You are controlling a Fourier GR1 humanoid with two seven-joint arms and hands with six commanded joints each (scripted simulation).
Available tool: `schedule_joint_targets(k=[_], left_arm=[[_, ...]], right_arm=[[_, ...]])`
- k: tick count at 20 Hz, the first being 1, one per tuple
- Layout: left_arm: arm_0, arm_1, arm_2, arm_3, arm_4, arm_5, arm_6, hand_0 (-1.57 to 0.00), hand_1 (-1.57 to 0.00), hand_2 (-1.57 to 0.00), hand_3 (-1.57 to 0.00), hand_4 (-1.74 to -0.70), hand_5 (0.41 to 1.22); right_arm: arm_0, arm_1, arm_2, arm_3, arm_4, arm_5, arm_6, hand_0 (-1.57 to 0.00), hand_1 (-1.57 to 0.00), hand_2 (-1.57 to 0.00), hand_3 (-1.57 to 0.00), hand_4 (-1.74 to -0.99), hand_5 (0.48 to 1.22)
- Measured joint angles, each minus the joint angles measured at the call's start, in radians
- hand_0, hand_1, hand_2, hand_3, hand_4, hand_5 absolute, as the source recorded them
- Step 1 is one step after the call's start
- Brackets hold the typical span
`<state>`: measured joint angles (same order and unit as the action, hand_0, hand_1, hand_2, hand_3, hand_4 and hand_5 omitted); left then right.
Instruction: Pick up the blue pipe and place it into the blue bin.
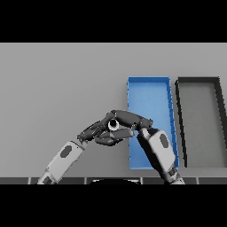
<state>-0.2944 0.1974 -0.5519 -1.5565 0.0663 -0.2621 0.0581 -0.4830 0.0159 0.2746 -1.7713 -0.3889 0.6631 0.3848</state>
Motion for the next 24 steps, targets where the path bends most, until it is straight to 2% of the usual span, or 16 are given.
schedule_joint_targets(k=[1, 2, 5, 7, 9, 10, 13, 16, 18, 21, 24], left_arm=[[0.003, 0.012, 0.002, -0.003, -0.005, -0.003, -0.019, -0.01, -0.01, -0.01, 0.00, -0.88, 0.572], [0.002, 0.015, -0.002, -0.017, -0.003, -0.004, 0.000, -0.01, -0.01, -0.01, 0.00, -0.88, 0.555], [0.011, 0.014, -0.011, -0.014, -0.016, -0.002, 0.006, 0.00, 0.00, 0.00, 0.00, -0.87, 0.529], [0.012, 0.025, -0.005, -0.020, -0.004, -0.010, 0.008, 0.00, 0.00, 0.00, 0.00, -0.86, 0.515], [0.013, 0.015, -0.015, -0.011, -0.010, -0.011, 0.021, 0.00, 0.00, 0.00, 0.00, -0.86, 0.503], [0.013, 0.017, -0.013, -0.016, -0.009, -0.011, 0.016, 0.00, 0.00, 0.00, 0.00, -0.86, 0.498], [0.008, 0.021, -0.011, -0.025, -0.006, -0.012, 0.018, 0.00, 0.00, 0.00, 0.00, -0.87, 0.485], [0.030, 0.032, -0.020, -0.041, -0.009, -0.016, 0.008, 0.00, 0.00, 0.00, 0.00, -0.86, 0.484], [0.028, 0.036, -0.012, -0.044, -0.007, -0.009, 0.027, 0.00, 0.00, 0.00, 0.00, -0.85, 0.484], [0.023, 0.034, -0.013, -0.050, -0.015, -0.002, 0.036, 0.00, 0.00, 0.00, 0.00, -0.84, 0.474], [0.038, 0.047, -0.012, -0.057, -0.034, 0.012, 0.031, 0.00, 0.00, 0.00, 0.00, -0.83, 0.465]], right_arm=[[-0.009, 0.007, -0.003, 0.007, -0.064, -0.013, 0.046, -1.57, -1.57, -1.57, -1.57, -1.492, 1.221], [-0.029, 0.007, -0.019, 0.007, -0.162, -0.043, 0.092, -1.57, -1.57, -1.57, -1.57, -1.492, 1.221], [-0.116, -0.004, -0.062, 0.020, -0.338, -0.144, 0.187, -1.57, -1.57, -1.57, -1.57, -1.494, 1.221], [-0.171, -0.025, -0.089, 0.025, -0.396, -0.189, 0.216, -1.57, -1.57, -1.57, -1.57, -1.492, 1.221], [-0.258, -0.084, -0.092, 0.027, -0.461, -0.270, 0.217, -1.57, -1.57, -1.57, -1.57, -1.493, 1.221], [-0.293, -0.103, -0.117, 0.035, -0.466, -0.286, 0.204, -1.57, -1.57, -1.57, -1.57, -1.494, 1.221], [-0.424, -0.154, -0.174, 0.089, -0.473, -0.261, 0.150, -1.57, -1.57, -1.57, -1.57, -1.496, 1.221], [-0.524, -0.201, -0.256, 0.200, -0.444, -0.315, 0.095, -1.57, -1.57, -1.57, -1.57, -1.497, 1.221], [-0.560, -0.232, -0.286, 0.270, -0.371, -0.343, 0.080, -1.57, -1.57, -1.57, -1.57, -1.498, 1.221], [-0.560, -0.277, -0.334, 0.422, -0.267, -0.329, 0.051, -1.57, -1.57, -1.57, -1.57, -1.498, 1.221], [-0.533, -0.317, -0.387, 0.549, -0.221, -0.320, 0.064, -1.57, -1.57, -1.57, -1.57, -1.499, 1.221]])
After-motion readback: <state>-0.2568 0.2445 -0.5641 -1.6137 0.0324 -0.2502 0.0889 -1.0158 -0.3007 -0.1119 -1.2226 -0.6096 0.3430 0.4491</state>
